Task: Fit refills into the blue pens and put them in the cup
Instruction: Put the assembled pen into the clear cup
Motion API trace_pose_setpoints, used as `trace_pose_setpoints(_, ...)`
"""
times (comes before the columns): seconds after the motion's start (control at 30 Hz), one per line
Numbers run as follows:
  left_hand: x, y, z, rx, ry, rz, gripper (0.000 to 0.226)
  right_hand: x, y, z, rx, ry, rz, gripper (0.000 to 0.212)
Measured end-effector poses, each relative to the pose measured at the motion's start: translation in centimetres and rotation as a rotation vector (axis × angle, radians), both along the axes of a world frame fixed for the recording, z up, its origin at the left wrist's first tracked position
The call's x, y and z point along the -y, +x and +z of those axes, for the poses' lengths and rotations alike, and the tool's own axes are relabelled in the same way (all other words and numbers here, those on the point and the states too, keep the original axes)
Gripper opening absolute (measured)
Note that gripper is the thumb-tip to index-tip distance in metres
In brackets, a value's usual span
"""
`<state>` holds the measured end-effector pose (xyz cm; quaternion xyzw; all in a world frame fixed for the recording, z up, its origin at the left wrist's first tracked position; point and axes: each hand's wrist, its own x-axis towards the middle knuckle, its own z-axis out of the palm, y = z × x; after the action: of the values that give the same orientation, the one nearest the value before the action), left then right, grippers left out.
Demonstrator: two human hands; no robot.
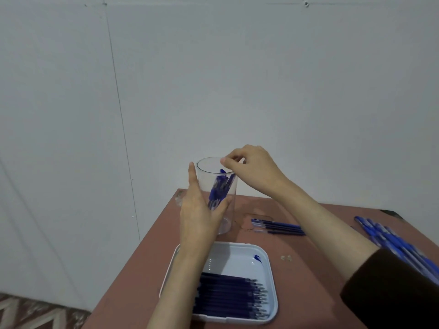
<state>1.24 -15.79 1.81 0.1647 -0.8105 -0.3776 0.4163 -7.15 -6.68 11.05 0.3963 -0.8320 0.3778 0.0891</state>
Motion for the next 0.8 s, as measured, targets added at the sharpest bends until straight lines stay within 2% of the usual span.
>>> trace_pose_setpoints(0.07, -0.1, 0.1, 0.0, -0.023, -0.059, 0.044, 0.1, -1.4, 0.2, -0.2, -0.027, -0.079, -0.024, 0.02)
trace_pose_setpoints(0.13, -0.8, 0.6, 0.1, -0.13, -0.16, 0.131, 0.083, -3.5, 0.5, -0.6, -0.02, -0.097, -0.038, 0.018)
trace_pose_setpoints(0.2, -2.1, 1.3, 0.5, -0.289, -0.292, 0.191, 0.062, -6.1, 0.4, -1.3, 0.009, -0.062, -0.058, 0.015)
trace_pose_setpoints(0.27, -4.1, 1.8, 0.7, -0.363, -0.373, 0.166, 0.048, -9.1, 0.1, -2.1, 0.05, 0.002, -0.102, 0.013)
trace_pose_setpoints(0.47, -12.2, 0.2, -0.9, -0.251, -0.535, -0.153, 0.027, -18.0, -1.3, -3.7, 0.225, 0.308, -0.287, 0.007)
trace_pose_setpoints(0.53, -14.3, -0.9, -1.6, -0.216, -0.548, -0.229, 0.025, -19.9, -1.7, -4.4, 0.232, 0.42, -0.353, 0.007)
trace_pose_setpoints(0.67, -15.9, -2.1, -2.3, -0.135, -0.537, -0.261, 0.028, -21.2, -2.0, -5.7, 0.165, 0.66, -0.503, 0.02)
trace_pose_setpoints(0.8, -15.5, -1.9, -2.5, -0.176, -0.544, -0.244, 0.027, -21.2, -1.3, -6.2, 0.183, 0.751, -0.563, 0.033)
